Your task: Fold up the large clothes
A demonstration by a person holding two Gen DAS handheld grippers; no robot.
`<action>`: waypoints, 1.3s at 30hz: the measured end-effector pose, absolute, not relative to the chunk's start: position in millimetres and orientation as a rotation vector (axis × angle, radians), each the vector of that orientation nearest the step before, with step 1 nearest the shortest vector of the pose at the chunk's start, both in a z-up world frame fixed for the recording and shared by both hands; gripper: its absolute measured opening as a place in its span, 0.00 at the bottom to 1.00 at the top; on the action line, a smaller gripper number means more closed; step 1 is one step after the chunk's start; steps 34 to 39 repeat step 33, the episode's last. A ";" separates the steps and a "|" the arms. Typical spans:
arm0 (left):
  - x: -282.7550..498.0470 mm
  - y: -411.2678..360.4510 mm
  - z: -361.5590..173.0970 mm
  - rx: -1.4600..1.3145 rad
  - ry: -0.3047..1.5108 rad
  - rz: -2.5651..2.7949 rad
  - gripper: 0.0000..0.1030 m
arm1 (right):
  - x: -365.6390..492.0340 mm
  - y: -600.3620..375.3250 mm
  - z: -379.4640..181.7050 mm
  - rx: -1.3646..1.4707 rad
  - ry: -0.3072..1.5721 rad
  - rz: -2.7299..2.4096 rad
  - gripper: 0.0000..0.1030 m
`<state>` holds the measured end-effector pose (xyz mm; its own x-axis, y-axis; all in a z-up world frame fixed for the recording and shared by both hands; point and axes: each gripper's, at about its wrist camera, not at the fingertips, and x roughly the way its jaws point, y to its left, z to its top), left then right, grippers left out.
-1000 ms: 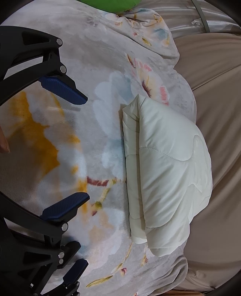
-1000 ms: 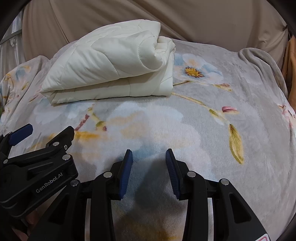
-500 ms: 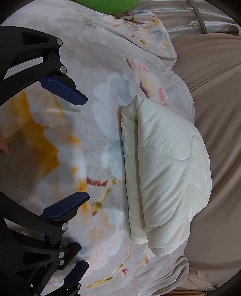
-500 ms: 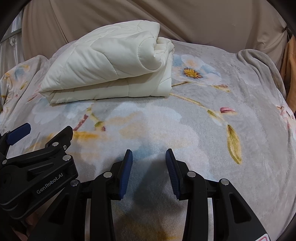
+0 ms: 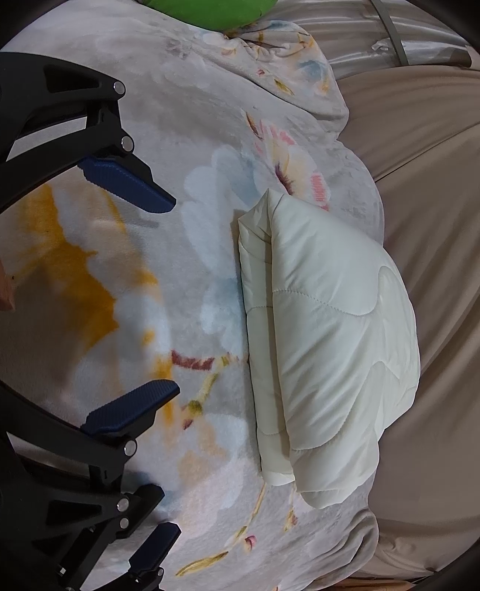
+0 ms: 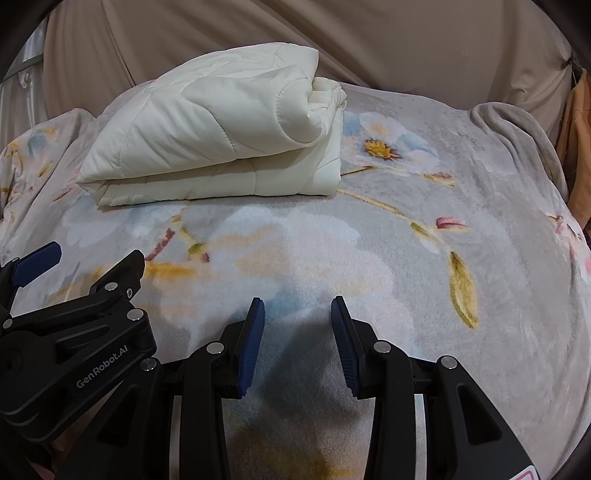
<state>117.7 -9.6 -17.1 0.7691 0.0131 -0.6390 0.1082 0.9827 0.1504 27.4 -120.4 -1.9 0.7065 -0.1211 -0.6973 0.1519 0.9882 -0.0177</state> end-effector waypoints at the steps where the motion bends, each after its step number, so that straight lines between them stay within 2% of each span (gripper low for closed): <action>1: 117.0 -10.1 -17.1 0.182 0.692 -0.051 0.86 | 27.3 -120.2 -1.9 0.041 0.771 -0.152 0.37; 26: 116.1 -11.8 -16.6 0.190 0.686 -0.048 0.85 | 25.7 -119.2 -0.9 0.036 0.767 -0.156 0.37; 32: 115.2 -13.2 -16.2 0.201 0.683 -0.053 0.81 | 25.5 -118.4 0.0 0.036 0.766 -0.161 0.37; 39: 115.3 -13.4 -16.2 0.202 0.683 -0.052 0.81 | 25.6 -118.8 0.2 0.036 0.767 -0.161 0.37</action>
